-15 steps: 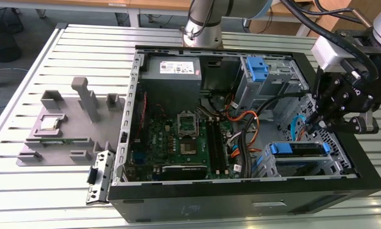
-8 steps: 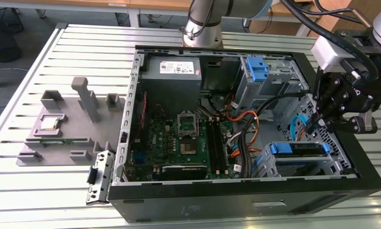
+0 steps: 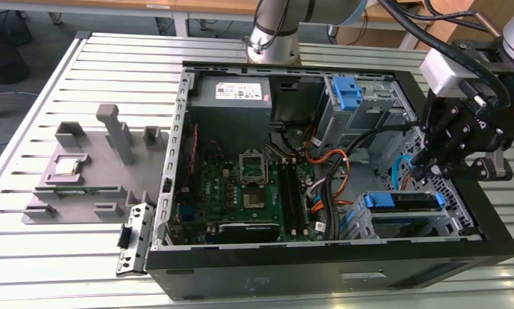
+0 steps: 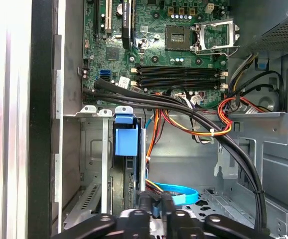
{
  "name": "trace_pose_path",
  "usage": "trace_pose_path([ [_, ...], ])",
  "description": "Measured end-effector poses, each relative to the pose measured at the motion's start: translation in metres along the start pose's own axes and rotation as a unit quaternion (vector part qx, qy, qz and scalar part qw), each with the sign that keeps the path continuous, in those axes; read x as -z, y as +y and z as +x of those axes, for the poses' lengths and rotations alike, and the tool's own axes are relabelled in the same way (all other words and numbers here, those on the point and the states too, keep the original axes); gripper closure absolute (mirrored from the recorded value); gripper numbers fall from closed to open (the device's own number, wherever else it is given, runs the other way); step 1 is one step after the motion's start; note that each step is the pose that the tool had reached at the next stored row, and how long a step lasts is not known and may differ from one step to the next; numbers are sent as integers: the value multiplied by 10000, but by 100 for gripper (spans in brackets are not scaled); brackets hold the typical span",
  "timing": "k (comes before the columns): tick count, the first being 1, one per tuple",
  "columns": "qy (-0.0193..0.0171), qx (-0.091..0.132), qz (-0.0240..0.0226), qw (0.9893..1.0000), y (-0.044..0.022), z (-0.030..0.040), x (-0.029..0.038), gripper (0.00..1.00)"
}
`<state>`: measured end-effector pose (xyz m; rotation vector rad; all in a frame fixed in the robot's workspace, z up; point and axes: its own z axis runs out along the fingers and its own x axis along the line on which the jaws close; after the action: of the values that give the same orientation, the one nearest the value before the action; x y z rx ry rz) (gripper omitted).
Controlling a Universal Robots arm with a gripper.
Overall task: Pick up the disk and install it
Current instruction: 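Insert the first disk wire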
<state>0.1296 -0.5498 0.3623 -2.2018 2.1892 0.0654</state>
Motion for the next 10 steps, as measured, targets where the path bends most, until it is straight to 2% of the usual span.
trace_pose_path([
  [1, 0, 0, 0, 10000, 0, 0, 0, 77],
  [2, 0, 0, 0, 10000, 0, 0, 0, 70],
  [4, 2, 0, 0, 10000, 0, 0, -2, 70],
  [9, 84, 0, 0, 10000, 0, 2, -45, 70],
  [10, 89, 0, -1, 10000, 0, 3, -46, 70],
])
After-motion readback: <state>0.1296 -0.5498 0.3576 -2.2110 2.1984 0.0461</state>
